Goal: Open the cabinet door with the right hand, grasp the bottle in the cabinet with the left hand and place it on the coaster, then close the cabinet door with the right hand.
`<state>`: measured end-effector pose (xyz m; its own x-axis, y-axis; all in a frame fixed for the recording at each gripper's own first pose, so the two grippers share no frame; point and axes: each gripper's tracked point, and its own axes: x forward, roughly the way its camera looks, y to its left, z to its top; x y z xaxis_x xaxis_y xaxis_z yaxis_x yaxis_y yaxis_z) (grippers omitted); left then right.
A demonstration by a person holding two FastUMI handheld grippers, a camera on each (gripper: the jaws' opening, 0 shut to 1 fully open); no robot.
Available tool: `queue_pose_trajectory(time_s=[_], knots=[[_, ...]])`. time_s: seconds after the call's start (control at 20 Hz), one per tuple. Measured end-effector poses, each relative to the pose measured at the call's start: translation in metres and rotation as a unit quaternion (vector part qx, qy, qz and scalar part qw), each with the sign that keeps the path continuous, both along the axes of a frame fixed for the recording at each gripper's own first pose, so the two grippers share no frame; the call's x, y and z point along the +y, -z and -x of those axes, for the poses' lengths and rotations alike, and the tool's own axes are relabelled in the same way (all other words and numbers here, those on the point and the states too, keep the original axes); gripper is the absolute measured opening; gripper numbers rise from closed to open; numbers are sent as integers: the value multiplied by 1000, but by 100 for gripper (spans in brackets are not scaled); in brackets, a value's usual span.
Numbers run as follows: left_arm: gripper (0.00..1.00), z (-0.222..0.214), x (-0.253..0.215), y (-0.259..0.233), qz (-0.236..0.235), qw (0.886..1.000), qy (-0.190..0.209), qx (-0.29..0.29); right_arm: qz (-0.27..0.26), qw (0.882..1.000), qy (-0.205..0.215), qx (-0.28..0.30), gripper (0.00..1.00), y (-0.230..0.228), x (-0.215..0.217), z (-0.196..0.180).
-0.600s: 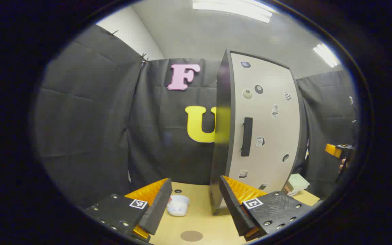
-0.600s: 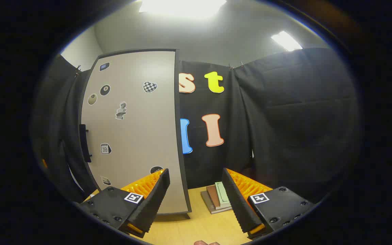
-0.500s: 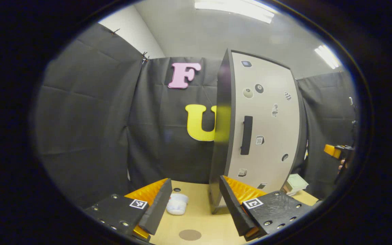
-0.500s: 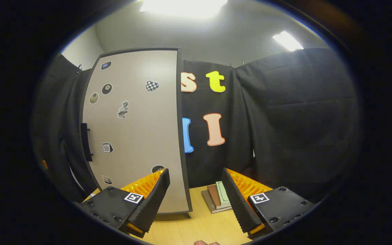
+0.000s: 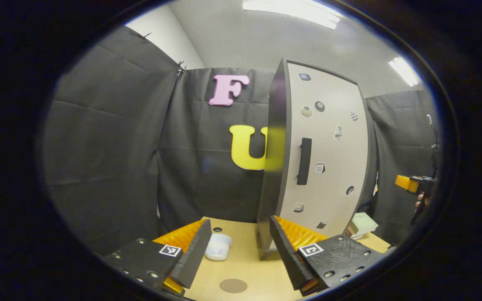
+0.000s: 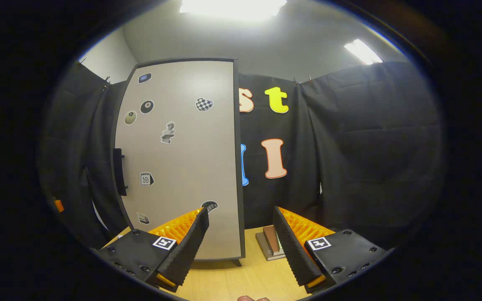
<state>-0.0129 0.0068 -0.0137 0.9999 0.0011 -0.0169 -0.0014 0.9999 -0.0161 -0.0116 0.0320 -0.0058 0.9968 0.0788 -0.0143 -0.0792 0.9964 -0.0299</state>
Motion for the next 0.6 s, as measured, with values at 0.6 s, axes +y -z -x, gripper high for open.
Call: queue_pose_trajectory(time_s=[0.6], knots=[[86,0,-10,10,-9,1000,9,9,-19,998,-53,10,98,-15,51,-6]])
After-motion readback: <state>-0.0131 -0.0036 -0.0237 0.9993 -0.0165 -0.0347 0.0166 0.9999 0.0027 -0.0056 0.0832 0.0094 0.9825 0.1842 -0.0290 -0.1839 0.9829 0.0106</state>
